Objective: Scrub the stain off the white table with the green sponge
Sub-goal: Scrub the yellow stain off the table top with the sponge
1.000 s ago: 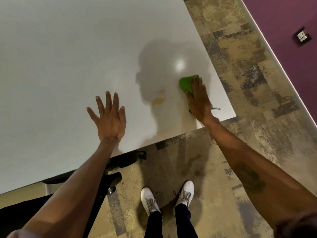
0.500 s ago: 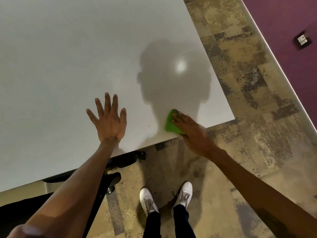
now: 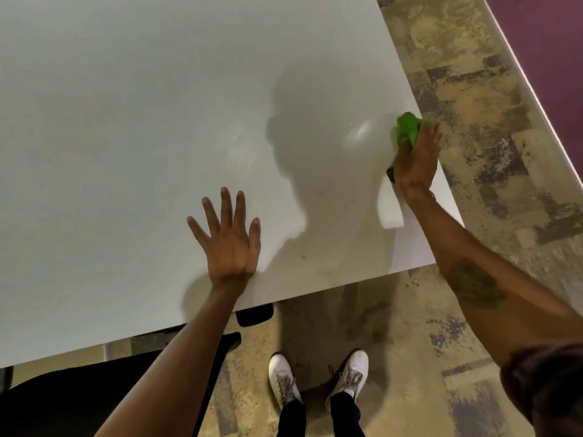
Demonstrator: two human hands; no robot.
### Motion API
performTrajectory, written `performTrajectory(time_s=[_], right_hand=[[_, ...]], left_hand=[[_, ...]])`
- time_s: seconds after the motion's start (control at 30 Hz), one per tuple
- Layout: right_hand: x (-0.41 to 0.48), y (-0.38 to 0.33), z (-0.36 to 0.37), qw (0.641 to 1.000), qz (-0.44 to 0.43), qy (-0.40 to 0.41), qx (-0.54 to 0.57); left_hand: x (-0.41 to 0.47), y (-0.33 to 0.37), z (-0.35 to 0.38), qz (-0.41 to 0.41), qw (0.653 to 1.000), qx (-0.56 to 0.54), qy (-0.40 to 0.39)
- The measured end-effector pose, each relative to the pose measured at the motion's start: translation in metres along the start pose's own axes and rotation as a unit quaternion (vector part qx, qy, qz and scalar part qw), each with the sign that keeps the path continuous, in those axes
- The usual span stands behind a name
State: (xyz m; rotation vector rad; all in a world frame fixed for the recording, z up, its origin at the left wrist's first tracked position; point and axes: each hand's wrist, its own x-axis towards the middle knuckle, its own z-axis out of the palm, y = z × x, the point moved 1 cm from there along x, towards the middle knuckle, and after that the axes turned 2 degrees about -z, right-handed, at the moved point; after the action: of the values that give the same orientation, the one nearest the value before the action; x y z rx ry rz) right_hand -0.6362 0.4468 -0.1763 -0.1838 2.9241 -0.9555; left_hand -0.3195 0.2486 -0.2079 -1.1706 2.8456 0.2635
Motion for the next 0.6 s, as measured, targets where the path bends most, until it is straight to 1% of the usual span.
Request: performTrajectory(time_s=[0.17,0.23,0.3,0.43,0.6], right_hand=[[0.032,-0.017,0.010,0.997,-0.058,-0.027,-0.039],[0.033,-0.020,0.013,0.995,-0.068,-0.059,-0.041],[0.030,-0.023,0.016,0.989,-0.100,-0.099,-0.038],[0.009,-0.034,0.025,0.966,-0.197,-0.166,-0.021],[-0.040,-0.049,0.040,0.933,-0.261,-0.249,-0.019]], left_hand=[[0.002,-0.002,0.006,0.002,1.000,0.018,0.020],[0.003,-0.003,0.008,0.006,0.999,0.019,0.025],[0.004,-0.004,0.009,0.005,1.000,0.014,0.027],[0.002,-0.001,0.006,0.006,1.000,0.002,0.023],[0.002,0.000,0.001,-0.004,1.000,-0.027,-0.005]])
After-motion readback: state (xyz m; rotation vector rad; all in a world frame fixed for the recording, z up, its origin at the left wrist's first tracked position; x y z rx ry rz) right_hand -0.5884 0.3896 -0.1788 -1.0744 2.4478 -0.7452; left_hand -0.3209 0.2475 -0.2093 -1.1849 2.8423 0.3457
